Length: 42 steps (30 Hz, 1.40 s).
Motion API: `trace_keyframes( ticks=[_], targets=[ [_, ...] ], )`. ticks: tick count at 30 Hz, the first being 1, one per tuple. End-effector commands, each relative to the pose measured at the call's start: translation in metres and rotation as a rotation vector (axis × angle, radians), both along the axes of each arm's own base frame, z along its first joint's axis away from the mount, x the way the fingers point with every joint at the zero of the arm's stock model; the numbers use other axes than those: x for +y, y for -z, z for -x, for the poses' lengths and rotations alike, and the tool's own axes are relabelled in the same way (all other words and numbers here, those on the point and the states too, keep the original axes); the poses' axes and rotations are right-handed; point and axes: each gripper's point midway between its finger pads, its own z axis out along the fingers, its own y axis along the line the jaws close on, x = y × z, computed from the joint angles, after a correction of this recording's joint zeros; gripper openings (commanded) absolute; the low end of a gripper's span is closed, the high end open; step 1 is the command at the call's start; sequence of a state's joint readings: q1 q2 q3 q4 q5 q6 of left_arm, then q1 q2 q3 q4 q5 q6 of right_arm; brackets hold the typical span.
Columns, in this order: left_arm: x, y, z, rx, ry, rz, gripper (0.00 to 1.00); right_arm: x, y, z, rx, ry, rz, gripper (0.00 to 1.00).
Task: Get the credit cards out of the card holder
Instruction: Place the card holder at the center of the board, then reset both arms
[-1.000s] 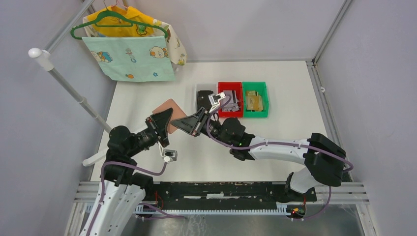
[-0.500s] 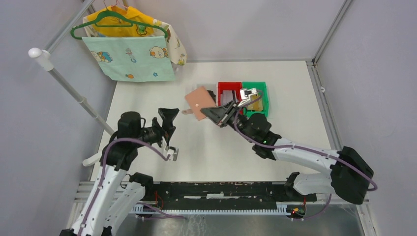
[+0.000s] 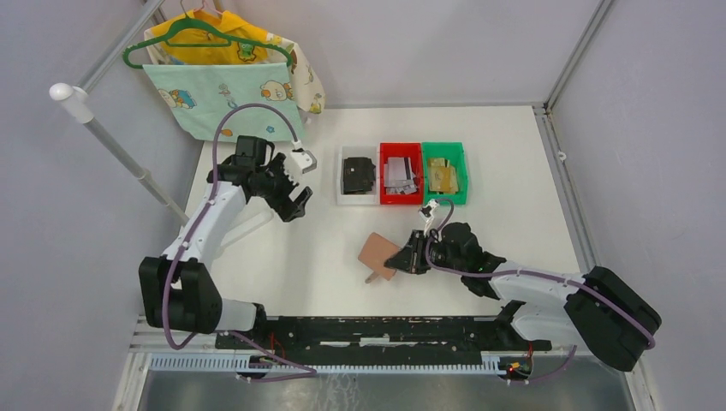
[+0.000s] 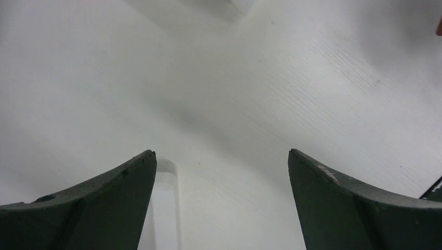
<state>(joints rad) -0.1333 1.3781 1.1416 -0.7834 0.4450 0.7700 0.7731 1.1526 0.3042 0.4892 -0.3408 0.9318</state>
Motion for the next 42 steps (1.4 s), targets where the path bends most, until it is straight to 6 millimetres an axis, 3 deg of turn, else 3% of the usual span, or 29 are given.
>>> trace_keyframes(
  ticks=[1, 5, 7, 10, 11, 14, 19, 22, 26, 31, 37, 42],
  targets=[
    [0.001, -0.002, 0.007, 0.016, -0.156, 0.08, 1.0, -0.003, 0.015, 0.012, -0.034, -0.097, 0.029, 0.09],
    [0.006, 0.019, 0.003, 0.008, -0.206, 0.076, 1.0, -0.015, 0.044, 0.003, -0.046, -0.094, 0.196, 0.41],
    [0.008, 0.028, 0.0, 0.017, -0.235, 0.078, 1.0, -0.025, 0.05, -0.01, -0.089, -0.077, 0.328, 0.62],
    [0.014, 0.037, -0.007, 0.022, -0.272, 0.098, 1.0, -0.044, 0.042, -0.028, -0.16, -0.022, 0.468, 0.96],
    [0.015, 0.038, -0.01, 0.011, -0.276, 0.109, 1.0, -0.052, 0.039, -0.031, -0.17, -0.008, 0.515, 0.98],
    [0.019, 0.041, -0.018, -0.015, -0.301, 0.132, 1.0, -0.074, 0.026, -0.039, -0.224, 0.021, 0.643, 0.98],
    [0.024, 0.048, -0.029, -0.039, -0.368, 0.184, 1.0, -0.116, -0.023, -0.067, -0.377, 0.204, 0.768, 0.98],
    [0.029, 0.057, -0.035, -0.054, -0.423, 0.21, 1.0, -0.163, -0.051, -0.088, -0.47, 0.461, 0.853, 0.98],
    [0.046, 0.063, -0.051, -0.108, -0.527, 0.267, 1.0, -0.237, -0.064, -0.099, -0.52, 0.86, 0.943, 0.98],
    [0.061, 0.059, -0.069, -0.207, -0.622, 0.349, 1.0, -0.298, -0.051, -0.099, -0.535, 1.174, 0.929, 0.98],
    [0.071, 0.056, -0.072, -0.375, -0.674, 0.426, 1.0, -0.365, -0.014, -0.087, -0.501, 1.427, 0.97, 0.98],
    [0.079, 0.06, -0.071, -0.47, -0.739, 0.481, 1.0, -0.39, 0.008, -0.079, -0.454, 1.493, 1.007, 0.98]
  ],
)
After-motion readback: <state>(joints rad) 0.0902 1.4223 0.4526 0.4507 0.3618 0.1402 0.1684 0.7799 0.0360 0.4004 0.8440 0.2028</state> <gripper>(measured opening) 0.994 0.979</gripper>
